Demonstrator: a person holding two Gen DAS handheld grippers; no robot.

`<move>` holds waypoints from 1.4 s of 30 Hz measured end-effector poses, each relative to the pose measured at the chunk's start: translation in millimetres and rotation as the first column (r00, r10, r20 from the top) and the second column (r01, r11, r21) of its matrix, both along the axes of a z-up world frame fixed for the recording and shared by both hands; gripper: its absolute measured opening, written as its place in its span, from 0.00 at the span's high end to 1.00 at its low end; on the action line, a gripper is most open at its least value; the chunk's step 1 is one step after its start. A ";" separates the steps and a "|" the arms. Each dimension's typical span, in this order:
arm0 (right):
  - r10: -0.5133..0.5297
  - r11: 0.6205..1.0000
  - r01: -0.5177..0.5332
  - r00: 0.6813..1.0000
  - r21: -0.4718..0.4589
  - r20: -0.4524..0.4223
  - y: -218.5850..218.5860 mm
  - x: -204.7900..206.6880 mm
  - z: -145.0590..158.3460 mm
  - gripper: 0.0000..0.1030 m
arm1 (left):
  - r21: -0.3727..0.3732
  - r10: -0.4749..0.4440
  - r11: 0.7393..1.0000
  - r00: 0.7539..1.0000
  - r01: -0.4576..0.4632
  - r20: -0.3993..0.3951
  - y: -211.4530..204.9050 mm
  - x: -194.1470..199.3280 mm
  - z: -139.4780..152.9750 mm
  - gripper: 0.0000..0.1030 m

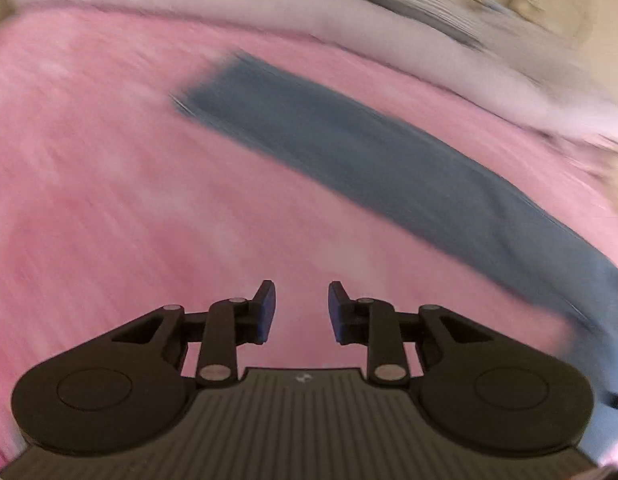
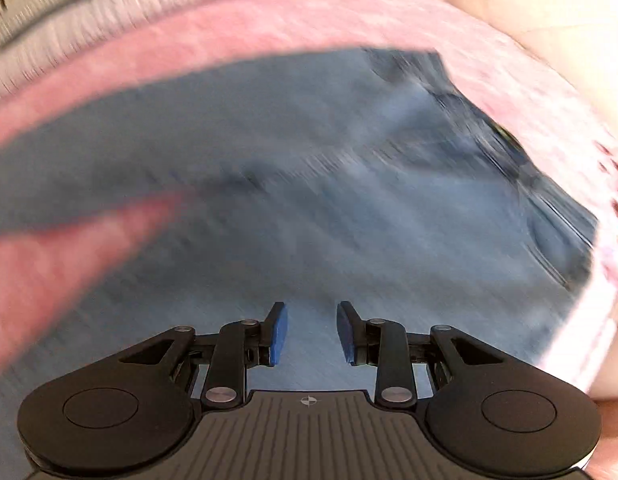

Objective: Fold clothes
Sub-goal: 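Release the jeans and raise both grippers away from the bed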

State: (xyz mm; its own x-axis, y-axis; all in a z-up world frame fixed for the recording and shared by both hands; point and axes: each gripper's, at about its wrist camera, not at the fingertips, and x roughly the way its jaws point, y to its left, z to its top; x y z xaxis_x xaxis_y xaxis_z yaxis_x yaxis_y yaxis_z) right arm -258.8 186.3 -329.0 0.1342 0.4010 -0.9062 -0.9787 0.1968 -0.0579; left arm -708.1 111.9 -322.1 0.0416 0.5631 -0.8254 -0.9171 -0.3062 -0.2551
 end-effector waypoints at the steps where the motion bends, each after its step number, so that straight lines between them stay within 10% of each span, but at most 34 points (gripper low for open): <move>1: 0.002 1.000 -0.002 1.000 -0.029 0.000 -9.4 2.1 -6.5 0.70 | -0.009 -0.050 0.999 0.998 0.050 0.040 -15.4 18.7 1.0 0.77; 10: 0.204 0.967 -0.215 0.974 -0.137 -0.096 -87.3 -15.2 5.6 0.69 | -0.271 -0.078 0.961 0.994 0.054 -0.078 -103.9 96.7 10.9 0.77; 18: 0.203 0.977 -0.213 0.932 0.000 -0.301 -108.8 49.1 109.5 0.69 | -0.211 0.015 0.977 0.996 -0.034 -0.093 -126.2 177.2 117.1 0.67; 28: 0.303 0.951 -0.274 0.921 0.144 -0.245 -119.6 122.1 215.5 0.69 | -0.145 0.038 0.987 0.982 -0.066 -0.186 -157.3 259.4 208.3 0.66; 42: 0.277 0.960 -0.251 0.923 0.128 -0.266 -152.1 158.8 249.0 0.69 | -0.107 0.038 0.992 0.959 -0.071 -0.281 -190.4 319.4 268.7 0.62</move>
State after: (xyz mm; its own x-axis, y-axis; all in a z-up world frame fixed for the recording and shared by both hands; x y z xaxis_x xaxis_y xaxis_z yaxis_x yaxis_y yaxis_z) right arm -100.0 34.2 -80.0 -0.2399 0.4683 -0.8504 -0.9700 -0.0794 0.2299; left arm -388.7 -78.4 -53.4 -0.2267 0.4590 -0.8590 -0.9279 -0.3697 0.0473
